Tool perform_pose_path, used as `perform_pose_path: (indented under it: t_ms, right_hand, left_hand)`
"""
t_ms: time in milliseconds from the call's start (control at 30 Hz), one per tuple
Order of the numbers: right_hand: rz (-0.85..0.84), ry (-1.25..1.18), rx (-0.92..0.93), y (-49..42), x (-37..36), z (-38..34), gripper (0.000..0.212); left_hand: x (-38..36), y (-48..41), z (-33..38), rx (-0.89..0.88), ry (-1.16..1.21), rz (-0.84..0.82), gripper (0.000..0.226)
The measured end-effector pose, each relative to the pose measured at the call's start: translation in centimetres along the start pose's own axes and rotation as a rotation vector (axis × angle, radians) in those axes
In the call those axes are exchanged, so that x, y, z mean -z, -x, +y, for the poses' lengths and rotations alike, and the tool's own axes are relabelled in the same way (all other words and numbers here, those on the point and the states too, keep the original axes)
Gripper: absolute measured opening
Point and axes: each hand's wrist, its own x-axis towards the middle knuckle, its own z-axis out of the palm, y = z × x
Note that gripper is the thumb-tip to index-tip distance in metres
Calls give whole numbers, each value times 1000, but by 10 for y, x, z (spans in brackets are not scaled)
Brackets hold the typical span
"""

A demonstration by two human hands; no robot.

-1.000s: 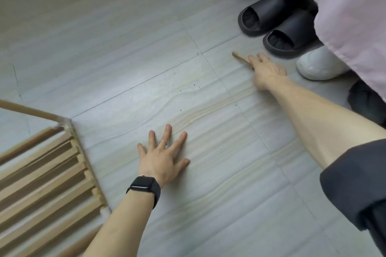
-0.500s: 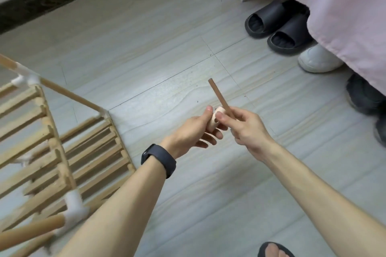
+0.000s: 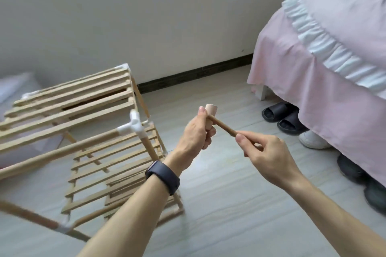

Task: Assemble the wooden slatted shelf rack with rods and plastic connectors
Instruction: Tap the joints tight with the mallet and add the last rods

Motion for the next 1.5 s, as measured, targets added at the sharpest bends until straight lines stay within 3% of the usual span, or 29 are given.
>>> perform_pose_path:
  t_ms: [133, 267, 367, 533, 633, 733, 800, 900, 1000, 1100, 1200, 1333, 1500]
  right_hand:
    - [-6, -110, 66, 15, 4, -40, 16]
    - [-42, -19, 95, 22, 10, -72, 15]
    - [-38, 50, 153, 31, 8, -96, 13]
    - [-85, -94, 128, 37, 1, -123, 13]
    - [-88, -360, 7, 28, 6, -138, 9]
    - [6, -967, -205, 3, -2, -154, 6]
    - [54, -1184, -269, -17, -20, -168, 12]
    - [41, -1157, -307, -44, -58, -197, 34]
    - [97, -1220, -200, -69, -85, -233, 52]
    - [39, -1156, -42, -87, -102, -259, 58]
    - [-16, -956, 88, -99, -125, -268, 60]
    - [-33, -704, 34, -102, -159, -253, 54]
    - [-50, -828, 125, -114, -155, -274, 53]
  left_hand:
    - [18, 40, 46, -145, -38, 33, 48]
    - [38, 71, 68, -301, -299, 104, 37]
    - [47, 92, 68, -387, -466, 206, 45]
    - [59, 106, 90, -522, -558, 316, 41]
    - [75, 108, 105, -461, -514, 282, 41]
    - [97, 100, 113, -381, -488, 380, 51]
    - [111, 95, 110, -319, -553, 406, 55]
    - [134, 92, 93, -300, -837, 422, 59]
    - [167, 83, 78, -274, -1056, 604, 47]
    - [200, 74, 58, 10, -1262, 542, 55]
    - [210, 62, 47, 101, -1301, 446, 65]
    - [209, 51, 49, 89, -1311, 435, 66]
    - [211, 53, 44, 68, -1317, 457, 66]
